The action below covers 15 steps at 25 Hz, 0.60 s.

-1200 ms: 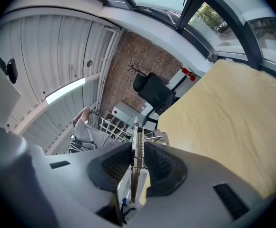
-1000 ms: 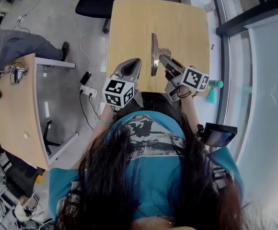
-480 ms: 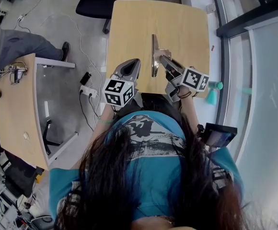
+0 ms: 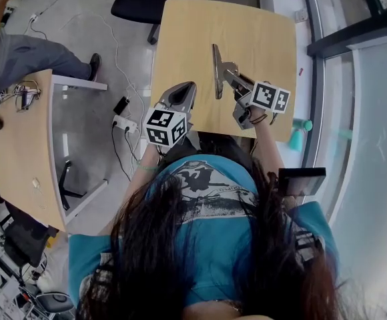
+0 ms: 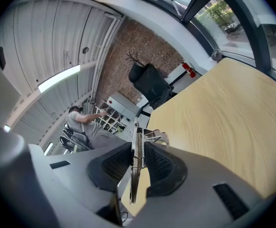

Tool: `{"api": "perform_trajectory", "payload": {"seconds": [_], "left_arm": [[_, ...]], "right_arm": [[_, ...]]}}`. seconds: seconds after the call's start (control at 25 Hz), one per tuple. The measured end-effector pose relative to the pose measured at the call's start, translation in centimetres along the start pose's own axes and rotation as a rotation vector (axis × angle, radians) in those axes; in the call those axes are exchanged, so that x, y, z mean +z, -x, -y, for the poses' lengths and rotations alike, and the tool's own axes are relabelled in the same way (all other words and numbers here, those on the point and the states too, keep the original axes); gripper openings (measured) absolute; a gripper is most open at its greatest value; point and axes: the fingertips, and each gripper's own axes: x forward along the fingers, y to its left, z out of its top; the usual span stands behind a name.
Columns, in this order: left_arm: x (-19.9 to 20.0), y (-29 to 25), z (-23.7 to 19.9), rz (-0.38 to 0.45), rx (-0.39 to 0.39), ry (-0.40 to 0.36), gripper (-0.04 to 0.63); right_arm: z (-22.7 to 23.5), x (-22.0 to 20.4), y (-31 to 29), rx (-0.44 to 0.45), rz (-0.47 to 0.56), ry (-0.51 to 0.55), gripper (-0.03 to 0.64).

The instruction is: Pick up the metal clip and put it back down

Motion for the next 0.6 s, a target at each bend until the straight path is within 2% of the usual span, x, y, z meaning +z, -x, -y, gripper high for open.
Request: {"api": "perform_trajectory", "payload": {"seconds": [0.24, 0.6], "left_arm": [[0.3, -1.2, -1.1, -0.013, 0.032, -0.008, 0.002], [0.0, -2.4, -3.1, -0.034, 0.080, 0.021, 0.003]], "right_arm": [[4.3, 1.3, -5.6, -0.058, -0.168, 0.142, 0.095], [9.6, 0.0, -11.6, -0.105, -0.366, 0.233, 0.095]]}}
